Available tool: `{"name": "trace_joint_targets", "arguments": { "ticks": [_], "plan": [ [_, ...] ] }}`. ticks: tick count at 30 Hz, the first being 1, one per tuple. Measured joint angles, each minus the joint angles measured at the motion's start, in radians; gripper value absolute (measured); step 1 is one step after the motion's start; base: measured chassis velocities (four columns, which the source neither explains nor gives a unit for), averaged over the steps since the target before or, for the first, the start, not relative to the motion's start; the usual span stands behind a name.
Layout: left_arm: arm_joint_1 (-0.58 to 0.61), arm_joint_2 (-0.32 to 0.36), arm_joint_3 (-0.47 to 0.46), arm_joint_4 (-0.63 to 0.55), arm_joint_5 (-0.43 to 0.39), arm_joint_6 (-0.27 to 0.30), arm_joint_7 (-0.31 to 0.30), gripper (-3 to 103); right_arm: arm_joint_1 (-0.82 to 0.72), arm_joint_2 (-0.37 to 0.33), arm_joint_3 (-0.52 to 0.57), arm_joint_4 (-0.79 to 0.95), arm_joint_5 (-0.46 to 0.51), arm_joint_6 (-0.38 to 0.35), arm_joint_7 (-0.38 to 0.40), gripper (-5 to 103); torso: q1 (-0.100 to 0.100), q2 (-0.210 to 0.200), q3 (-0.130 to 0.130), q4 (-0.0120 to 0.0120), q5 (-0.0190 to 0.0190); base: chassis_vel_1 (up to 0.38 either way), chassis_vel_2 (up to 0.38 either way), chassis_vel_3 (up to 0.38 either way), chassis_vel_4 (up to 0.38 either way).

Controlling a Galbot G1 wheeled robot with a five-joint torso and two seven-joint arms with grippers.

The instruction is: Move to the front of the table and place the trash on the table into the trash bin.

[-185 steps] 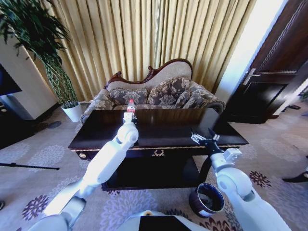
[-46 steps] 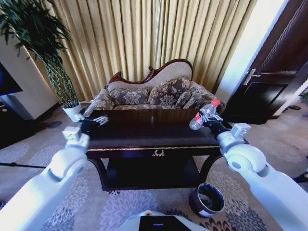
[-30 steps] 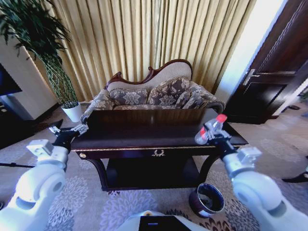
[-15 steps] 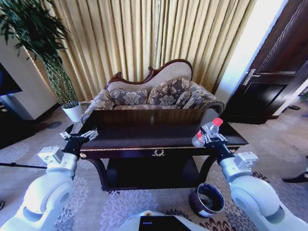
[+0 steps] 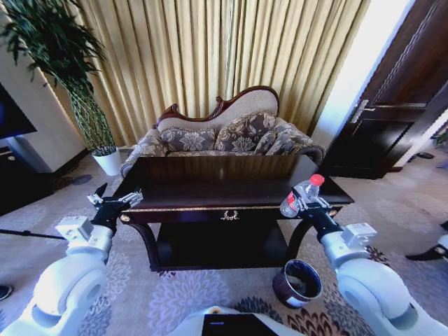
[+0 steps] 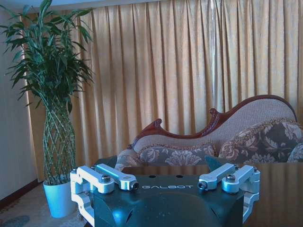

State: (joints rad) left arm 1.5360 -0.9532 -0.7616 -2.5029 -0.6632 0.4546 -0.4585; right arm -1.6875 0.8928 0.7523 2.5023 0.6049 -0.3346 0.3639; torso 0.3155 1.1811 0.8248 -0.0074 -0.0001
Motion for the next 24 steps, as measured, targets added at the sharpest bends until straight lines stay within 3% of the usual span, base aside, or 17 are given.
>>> {"name": "trace_joint_targets", "arguments": {
  "ticks": [18, 24],
  "plan": [
    [0.028, -0.021, -0.001, 0.002, 0.003, -0.003, 0.002, 100, -0.002, 0.047, -0.042, -0.084, -0.068, 0.032, -0.024, 25, 0.0, 0.0, 0.0, -0.0001, 0.0, 0.026, -0.026, -0.028, 0.023],
    [0.032, -0.019, -0.012, 0.003, 0.004, -0.004, 0.002, 100, 0.068, 0.079, -0.11, -0.38, -0.156, 0.08, -0.024, 25, 0.0, 0.0, 0.0, -0.0001, 0.0003, 0.0, 0.0, 0.0, 0.0]
  ]
}}
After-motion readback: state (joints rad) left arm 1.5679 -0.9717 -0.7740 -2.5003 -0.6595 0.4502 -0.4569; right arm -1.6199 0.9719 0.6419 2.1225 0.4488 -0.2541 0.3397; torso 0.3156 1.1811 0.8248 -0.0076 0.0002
